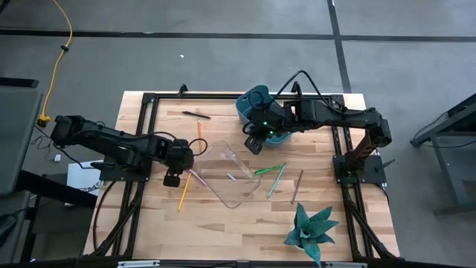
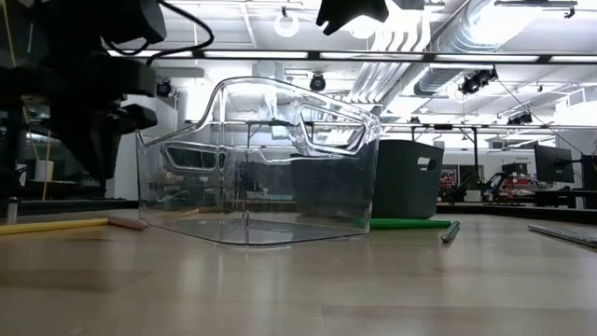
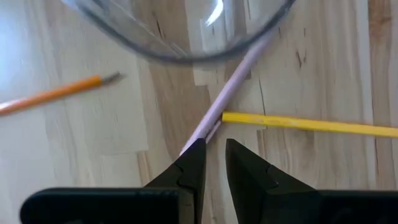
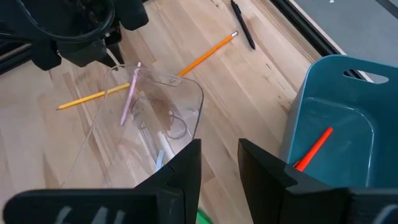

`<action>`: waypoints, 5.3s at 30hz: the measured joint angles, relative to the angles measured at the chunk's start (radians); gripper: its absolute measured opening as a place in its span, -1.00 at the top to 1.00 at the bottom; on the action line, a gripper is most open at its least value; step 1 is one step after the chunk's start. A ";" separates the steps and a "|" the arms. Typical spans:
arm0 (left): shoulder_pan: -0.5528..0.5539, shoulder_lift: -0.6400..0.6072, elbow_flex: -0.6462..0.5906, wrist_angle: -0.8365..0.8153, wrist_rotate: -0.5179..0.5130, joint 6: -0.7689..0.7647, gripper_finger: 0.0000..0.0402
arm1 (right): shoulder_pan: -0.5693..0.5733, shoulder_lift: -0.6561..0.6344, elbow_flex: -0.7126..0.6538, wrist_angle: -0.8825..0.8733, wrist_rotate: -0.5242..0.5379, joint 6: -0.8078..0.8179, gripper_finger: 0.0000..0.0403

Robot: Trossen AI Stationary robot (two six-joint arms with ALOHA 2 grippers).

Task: Sort pens & pencils
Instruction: Adjust the transparent bin, then put the pink pen into the blue bin

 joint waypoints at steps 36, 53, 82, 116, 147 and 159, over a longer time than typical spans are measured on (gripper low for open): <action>0.000 0.000 -0.020 0.210 0.017 -0.148 0.75 | 0.000 0.000 0.000 -0.002 0.000 -0.025 0.52; 0.000 0.000 -0.020 0.392 0.065 -0.170 0.75 | 0.000 0.000 0.000 -0.001 0.000 -0.037 0.52; 0.000 0.065 -0.019 0.084 0.011 -0.020 0.75 | 0.000 0.000 0.000 -0.001 0.001 -0.044 0.52; 0.000 0.118 -0.020 0.097 0.030 0.201 0.75 | 0.015 -0.001 0.000 -0.003 0.000 -0.050 0.52; 0.092 0.118 -0.019 0.097 0.080 0.225 0.26 | 0.022 -0.001 0.000 -0.006 0.000 -0.052 0.52; 0.092 0.162 -0.019 0.109 0.122 0.238 0.46 | 0.021 -0.001 0.000 -0.005 0.000 -0.059 0.52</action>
